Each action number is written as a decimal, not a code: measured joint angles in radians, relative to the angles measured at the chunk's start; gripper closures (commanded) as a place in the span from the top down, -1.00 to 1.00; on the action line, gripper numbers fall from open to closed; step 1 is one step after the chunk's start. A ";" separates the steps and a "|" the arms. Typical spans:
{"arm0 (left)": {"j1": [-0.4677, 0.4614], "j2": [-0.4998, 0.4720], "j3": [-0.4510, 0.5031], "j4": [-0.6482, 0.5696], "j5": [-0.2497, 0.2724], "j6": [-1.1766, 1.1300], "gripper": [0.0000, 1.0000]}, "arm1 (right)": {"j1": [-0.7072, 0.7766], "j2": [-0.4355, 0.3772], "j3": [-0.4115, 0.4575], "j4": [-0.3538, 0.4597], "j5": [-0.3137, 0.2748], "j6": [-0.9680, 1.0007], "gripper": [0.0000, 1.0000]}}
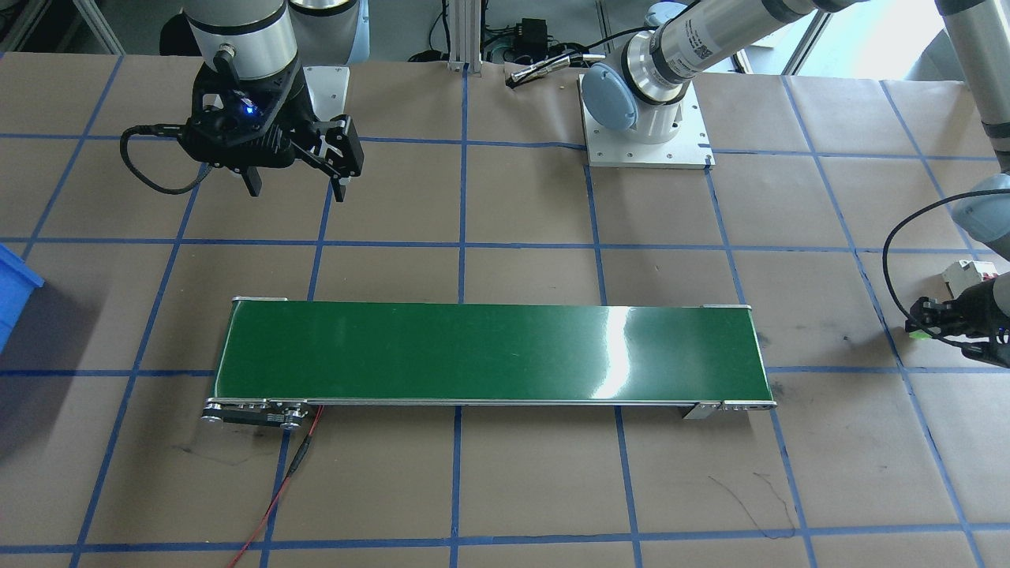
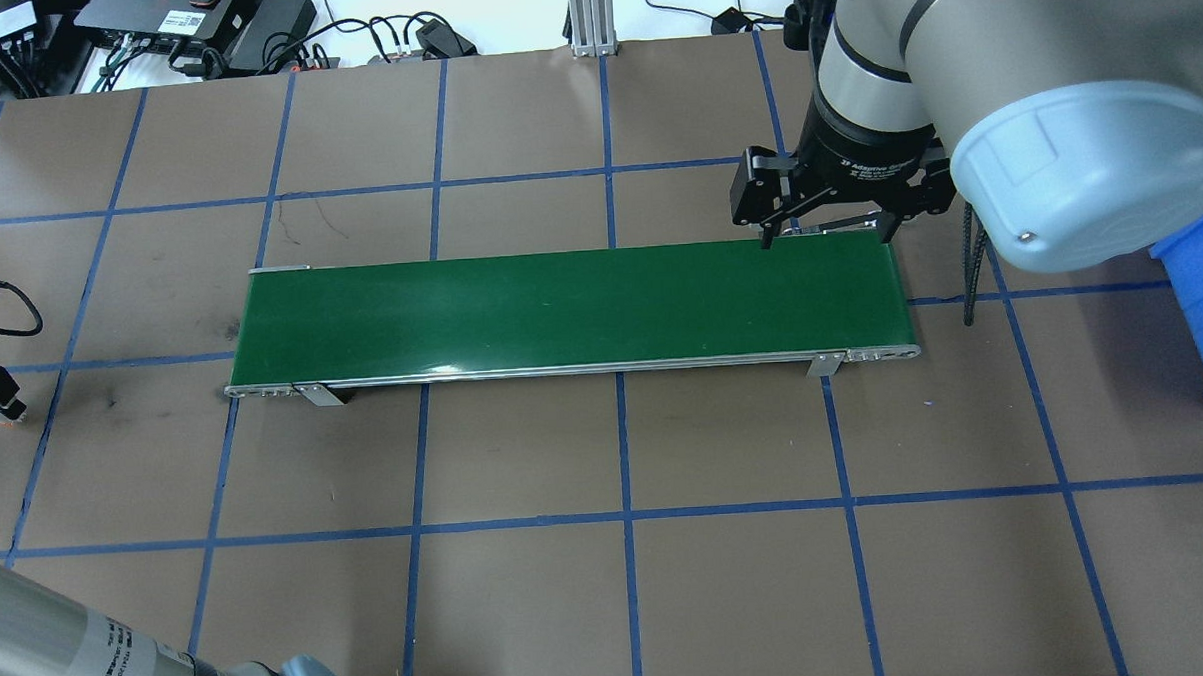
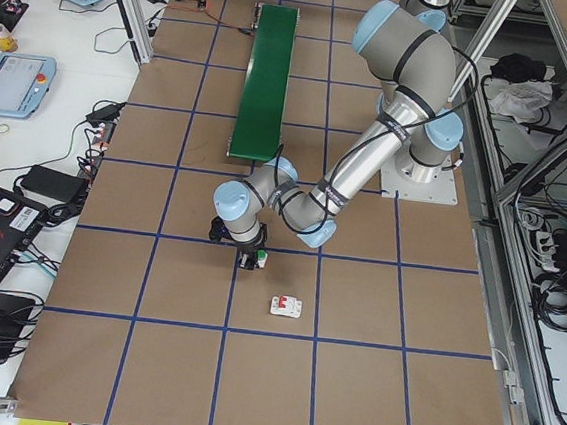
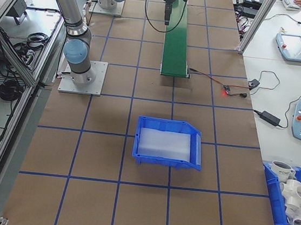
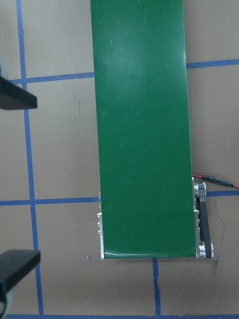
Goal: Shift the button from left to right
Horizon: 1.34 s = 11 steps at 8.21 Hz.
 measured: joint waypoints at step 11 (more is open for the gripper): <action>-0.444 0.280 -0.011 -0.181 -0.158 -0.579 -1.00 | 0.000 0.000 0.000 0.000 0.001 0.001 1.00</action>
